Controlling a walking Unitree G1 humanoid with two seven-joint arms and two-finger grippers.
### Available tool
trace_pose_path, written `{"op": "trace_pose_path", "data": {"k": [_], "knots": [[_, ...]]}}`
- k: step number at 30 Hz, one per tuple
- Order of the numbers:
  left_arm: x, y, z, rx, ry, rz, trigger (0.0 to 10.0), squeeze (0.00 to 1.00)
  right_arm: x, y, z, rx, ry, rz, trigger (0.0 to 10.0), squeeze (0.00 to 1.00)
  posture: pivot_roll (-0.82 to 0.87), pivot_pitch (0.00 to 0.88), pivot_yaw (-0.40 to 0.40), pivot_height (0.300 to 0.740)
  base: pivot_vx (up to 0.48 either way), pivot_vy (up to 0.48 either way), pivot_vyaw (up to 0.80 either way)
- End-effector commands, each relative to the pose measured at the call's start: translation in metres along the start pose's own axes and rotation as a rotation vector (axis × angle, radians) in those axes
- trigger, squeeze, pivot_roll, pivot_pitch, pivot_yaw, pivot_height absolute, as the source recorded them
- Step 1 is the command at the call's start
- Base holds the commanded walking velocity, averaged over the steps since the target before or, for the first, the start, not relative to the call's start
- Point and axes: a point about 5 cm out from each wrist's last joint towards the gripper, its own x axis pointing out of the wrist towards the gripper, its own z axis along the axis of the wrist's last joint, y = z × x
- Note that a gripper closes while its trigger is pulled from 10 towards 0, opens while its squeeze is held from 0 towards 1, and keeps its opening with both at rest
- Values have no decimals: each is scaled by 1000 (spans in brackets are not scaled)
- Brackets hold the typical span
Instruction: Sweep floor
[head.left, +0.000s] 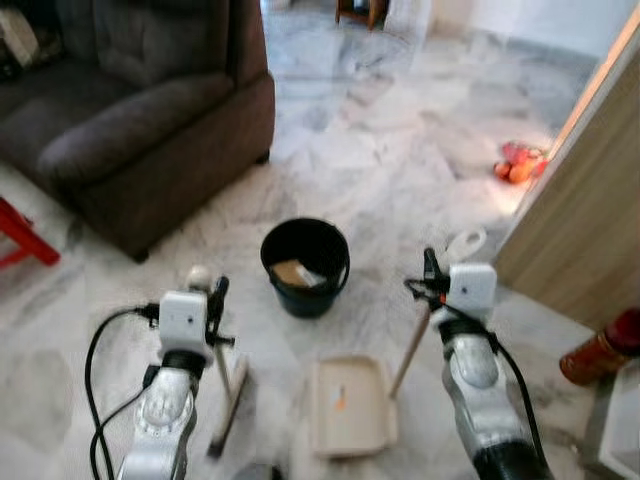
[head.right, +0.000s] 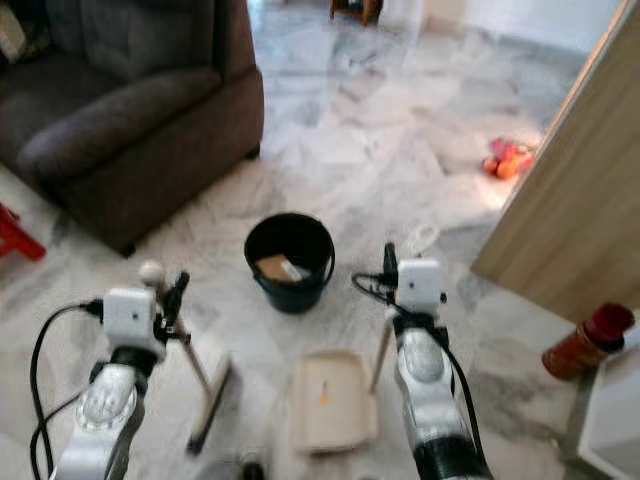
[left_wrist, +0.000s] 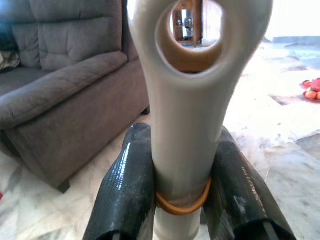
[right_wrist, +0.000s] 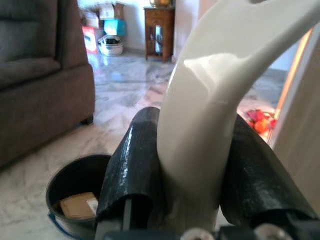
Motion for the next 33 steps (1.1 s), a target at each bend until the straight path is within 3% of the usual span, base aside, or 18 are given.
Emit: {"op": "trace_pose_path", "data": {"k": [1, 15, 23, 33], "knots": [[1, 0, 4, 2, -24, -2, 10000, 0, 4, 1, 7, -6, -30, 5, 10000, 0, 119, 144, -12, 740, 0, 0, -800], [2, 0, 3, 29, -11, -6, 10000, 0, 5, 0, 5, -19, -17, 1, 10000, 0, 119, 139, -12, 740, 0, 0, -800], [3, 0, 3, 36, -14, -4, 10000, 0, 5, 0, 4, -23, -13, -3, 10000, 0, 119, 139, -12, 740, 0, -435, -800], [3, 0, 3, 51, -16, -11, 10000, 0, 5, 0, 2, -24, -5, -6, 10000, 0, 117, 130, -8, 740, 0, -142, -800]]}}
